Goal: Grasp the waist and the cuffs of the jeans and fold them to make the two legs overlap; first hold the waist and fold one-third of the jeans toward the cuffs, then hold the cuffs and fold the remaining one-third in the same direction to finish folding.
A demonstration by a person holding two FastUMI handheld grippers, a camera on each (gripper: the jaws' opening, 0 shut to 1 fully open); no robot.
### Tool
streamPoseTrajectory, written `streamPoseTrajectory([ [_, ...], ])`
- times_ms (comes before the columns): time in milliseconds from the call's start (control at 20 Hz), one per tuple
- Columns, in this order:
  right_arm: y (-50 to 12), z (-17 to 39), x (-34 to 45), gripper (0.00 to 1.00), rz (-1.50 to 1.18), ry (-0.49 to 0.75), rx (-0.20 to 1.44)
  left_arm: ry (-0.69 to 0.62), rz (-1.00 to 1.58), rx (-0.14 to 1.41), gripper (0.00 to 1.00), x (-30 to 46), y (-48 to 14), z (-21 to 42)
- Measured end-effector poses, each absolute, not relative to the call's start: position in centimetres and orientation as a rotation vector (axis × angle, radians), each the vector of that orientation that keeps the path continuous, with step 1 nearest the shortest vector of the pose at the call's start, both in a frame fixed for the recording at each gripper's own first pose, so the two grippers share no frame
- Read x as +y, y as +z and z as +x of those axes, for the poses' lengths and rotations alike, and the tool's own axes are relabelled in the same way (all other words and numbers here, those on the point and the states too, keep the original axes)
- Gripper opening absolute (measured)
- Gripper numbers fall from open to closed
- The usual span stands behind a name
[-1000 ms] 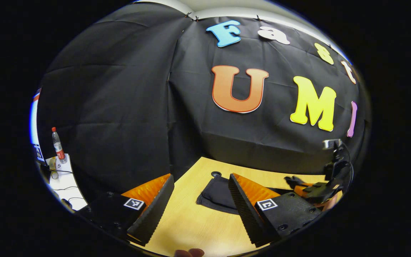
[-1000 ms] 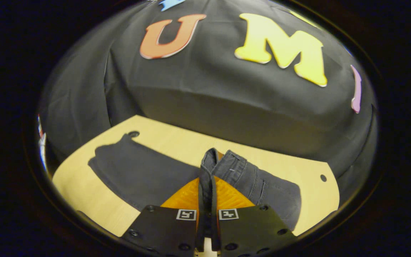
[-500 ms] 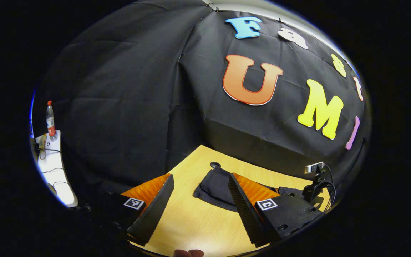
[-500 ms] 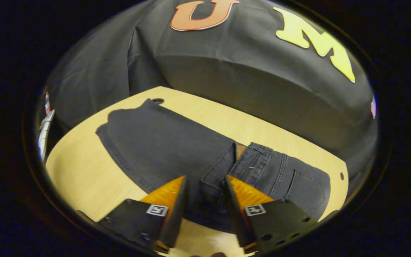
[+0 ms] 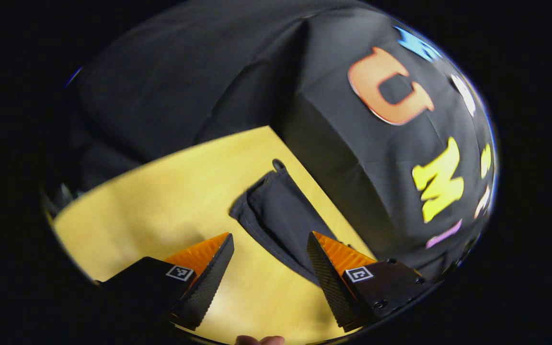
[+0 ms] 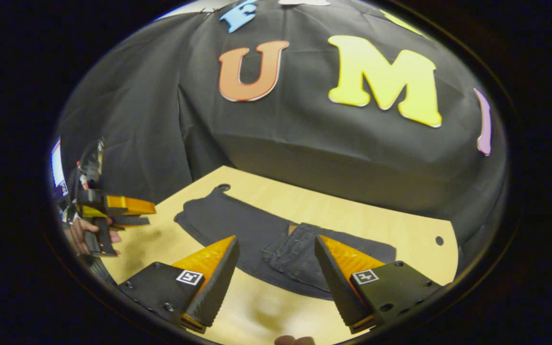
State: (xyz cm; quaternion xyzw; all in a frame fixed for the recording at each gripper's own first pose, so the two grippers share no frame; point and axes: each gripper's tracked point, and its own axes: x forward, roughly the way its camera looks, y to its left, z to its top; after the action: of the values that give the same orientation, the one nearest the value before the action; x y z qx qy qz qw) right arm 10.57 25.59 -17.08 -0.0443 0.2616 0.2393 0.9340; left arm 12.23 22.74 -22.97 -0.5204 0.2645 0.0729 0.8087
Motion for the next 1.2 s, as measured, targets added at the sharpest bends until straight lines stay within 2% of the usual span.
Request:
streamPoseTrajectory([
  [150, -14.5, 9.7, 20.3, 0.99, -0.096, 0.404, 0.510, 0.189, -1.261, 0.582, 0.99, 22.7, -24.1, 12.8],
  [250, -14.3, 9.1, 17.3, 0.94, -0.079, 0.330, 0.512, 0.207, -1.324, 0.593, 0.98, 22.7, -25.2, 13.7],
  [400, -14.3, 8.3, 13.6, 0.96, -0.066, 0.246, 0.531, 0.235, -1.404, 0.581, 0.98, 22.7, -25.9, 15.8],
  [850, -13.5, 7.8, 10.4, 0.94, -0.039, 0.171, 0.541, 0.271, -1.437, 0.564, 0.98, 22.9, -26.6, 20.4],
  [900, -13.7, 7.7, 10.0, 0.97, -0.035, 0.166, 0.548, 0.287, -1.425, 0.576, 0.81, 22.8, -27.3, 20.5],
  [950, -13.9, 7.5, 9.7, 0.95, -0.032, 0.159, 0.555, 0.296, -1.423, 0.580, 0.95, 22.8, -27.7, 20.5],
  [1000, -14.2, 7.3, 9.5, 0.97, -0.027, 0.151, 0.562, 0.297, -1.430, 0.578, 0.59, 22.8, -27.8, 20.7],
  [1100, -14.5, 6.8, 8.5, 0.97, -0.017, 0.129, 0.569, 0.300, -1.432, 0.587, 0.50, 22.7, -28.1, 20.4],
  [1150, -14.5, 6.5, 7.8, 0.97, -0.014, 0.115, 0.569, 0.308, -1.430, 0.593, 0.33, 22.6, -28.4, 20.4],
  [1200, -14.3, 6.1, 7.1, 0.95, -0.011, 0.101, 0.568, 0.304, -1.425, 0.601, 0.31, 22.5, -28.5, 20.6],
])
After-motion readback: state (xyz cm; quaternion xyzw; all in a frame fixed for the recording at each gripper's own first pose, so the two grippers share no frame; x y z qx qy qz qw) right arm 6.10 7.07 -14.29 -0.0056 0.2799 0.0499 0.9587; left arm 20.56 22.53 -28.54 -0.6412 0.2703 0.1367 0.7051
